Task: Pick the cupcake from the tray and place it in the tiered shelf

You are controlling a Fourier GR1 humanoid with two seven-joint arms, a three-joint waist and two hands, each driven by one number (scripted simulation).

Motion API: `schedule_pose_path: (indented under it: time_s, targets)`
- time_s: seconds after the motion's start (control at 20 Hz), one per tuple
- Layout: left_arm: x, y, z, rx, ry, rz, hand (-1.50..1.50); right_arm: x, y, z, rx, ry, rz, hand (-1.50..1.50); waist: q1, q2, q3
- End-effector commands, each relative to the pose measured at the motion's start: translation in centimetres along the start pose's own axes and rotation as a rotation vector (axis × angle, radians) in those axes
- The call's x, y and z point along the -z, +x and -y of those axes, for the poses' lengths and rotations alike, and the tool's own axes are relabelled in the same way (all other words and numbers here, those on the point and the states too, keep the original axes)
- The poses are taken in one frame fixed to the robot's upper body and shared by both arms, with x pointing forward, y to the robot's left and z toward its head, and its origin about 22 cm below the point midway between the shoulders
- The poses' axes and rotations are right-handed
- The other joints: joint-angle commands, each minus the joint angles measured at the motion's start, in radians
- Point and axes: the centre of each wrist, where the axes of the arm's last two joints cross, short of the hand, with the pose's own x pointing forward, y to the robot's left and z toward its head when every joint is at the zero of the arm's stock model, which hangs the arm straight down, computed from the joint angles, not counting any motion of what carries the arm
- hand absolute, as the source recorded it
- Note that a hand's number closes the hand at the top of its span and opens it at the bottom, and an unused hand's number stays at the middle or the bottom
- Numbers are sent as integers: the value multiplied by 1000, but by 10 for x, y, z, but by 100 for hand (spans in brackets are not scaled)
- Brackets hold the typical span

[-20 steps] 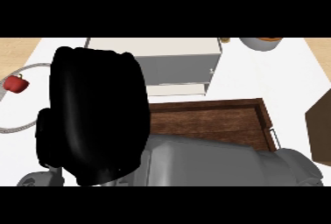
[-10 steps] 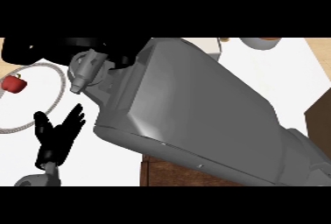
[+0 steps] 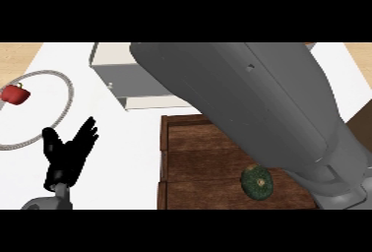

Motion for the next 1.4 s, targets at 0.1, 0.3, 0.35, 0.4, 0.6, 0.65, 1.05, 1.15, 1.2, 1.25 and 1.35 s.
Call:
schedule_pose_path:
  time_s: [0.1,0.3,0.35,0.4,0.6,0.65,1.05,1.15,1.2,1.25,1.35]
  targets:
    - [3,9,0,-2,-5,-39,0,25,-28,-30,-86,53,-28,150,3,5,-3]
    - [4,3,-6,2,-18,-36,0,42,-27,-25,-96,62,-43,150,7,6,-4]
    - [14,12,4,-11,1,-19,0,39,-24,-27,-111,34,-38,150,0,5,-4]
    - [-1,-4,-13,-7,-10,-31,0,51,-46,-30,-96,9,-51,150,10,7,-4]
    - [2,-11,-14,-7,-22,-52,0,59,-47,-31,-91,13,-45,150,9,8,-4]
    - [8,12,-1,-14,-14,-22,0,67,-55,-25,-102,-4,-49,150,10,8,-3]
    - [-2,4,-1,-24,-9,-30,0,66,-63,-54,-63,13,26,150,10,5,-3]
    - [15,8,-23,-27,-10,-31,0,77,-61,-35,-76,16,22,150,7,9,-4]
    - [10,10,-3,5,-14,-25,0,76,-61,-46,-68,14,19,150,15,10,-4]
    - [11,8,-10,-13,-39,-27,0,79,-70,-47,-81,8,15,150,14,10,-4]
    - [11,2,-4,-6,-2,-20,0,75,-67,-58,-73,-1,20,150,16,11,-4]
